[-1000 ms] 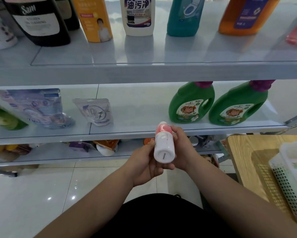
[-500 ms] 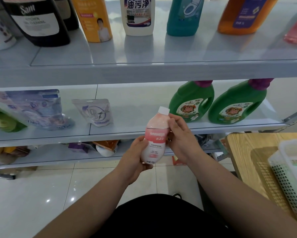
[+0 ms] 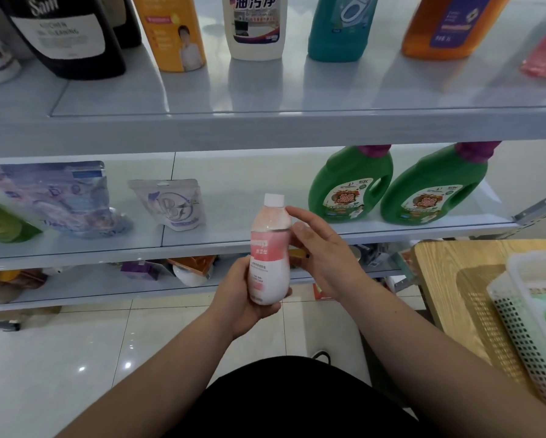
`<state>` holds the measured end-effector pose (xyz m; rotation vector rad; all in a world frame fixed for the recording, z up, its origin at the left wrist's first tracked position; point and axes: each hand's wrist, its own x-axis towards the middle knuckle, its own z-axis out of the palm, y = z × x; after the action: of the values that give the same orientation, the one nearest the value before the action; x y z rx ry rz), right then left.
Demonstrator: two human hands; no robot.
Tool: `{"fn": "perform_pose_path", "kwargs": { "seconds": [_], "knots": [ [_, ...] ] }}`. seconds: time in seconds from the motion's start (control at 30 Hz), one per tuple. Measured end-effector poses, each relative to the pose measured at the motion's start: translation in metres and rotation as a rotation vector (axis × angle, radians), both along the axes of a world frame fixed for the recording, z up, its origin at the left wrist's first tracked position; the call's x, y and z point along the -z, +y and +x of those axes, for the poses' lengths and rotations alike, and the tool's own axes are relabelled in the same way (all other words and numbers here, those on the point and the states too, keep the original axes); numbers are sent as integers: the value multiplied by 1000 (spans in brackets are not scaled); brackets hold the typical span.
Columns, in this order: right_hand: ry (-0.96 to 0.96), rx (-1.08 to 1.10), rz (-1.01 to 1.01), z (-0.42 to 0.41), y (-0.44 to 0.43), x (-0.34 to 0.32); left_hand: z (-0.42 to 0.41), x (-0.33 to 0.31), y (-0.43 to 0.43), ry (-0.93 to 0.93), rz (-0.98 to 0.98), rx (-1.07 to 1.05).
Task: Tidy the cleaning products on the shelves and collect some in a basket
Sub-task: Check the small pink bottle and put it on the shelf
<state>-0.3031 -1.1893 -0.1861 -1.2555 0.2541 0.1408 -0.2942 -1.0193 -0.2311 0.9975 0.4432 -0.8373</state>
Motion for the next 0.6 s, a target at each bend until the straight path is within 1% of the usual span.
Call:
{"fn": "perform_pose_path", "kwargs": {
  "seconds": [0.07, 0.17, 0.23, 0.33, 0.4, 0.43, 0.5, 0.6],
  "knots": [
    [30, -28, -73, 2, 2, 0, 2, 4, 2, -35, 21, -62],
    [79, -72, -225, 8, 7, 1, 6, 8, 7, -66, -14, -167],
    [96, -86, -274, 13, 10, 3, 10, 12, 11, -98, 24, -195],
    [110, -101, -333, 21, 16, 3, 13, 16, 16, -151, 93, -196],
    [107, -99, -366, 28, 20, 2, 15, 16, 21, -217, 130, -128],
    [99, -97, -406, 31, 21, 1, 15, 17, 24, -275, 171, -78],
    [71, -86, -574, 38, 19, -1, 16, 18, 31, -438, 297, 2],
    [2, -133, -880, 47, 14, -1, 19, 16, 40, -794, 628, 115]
  ]
}}
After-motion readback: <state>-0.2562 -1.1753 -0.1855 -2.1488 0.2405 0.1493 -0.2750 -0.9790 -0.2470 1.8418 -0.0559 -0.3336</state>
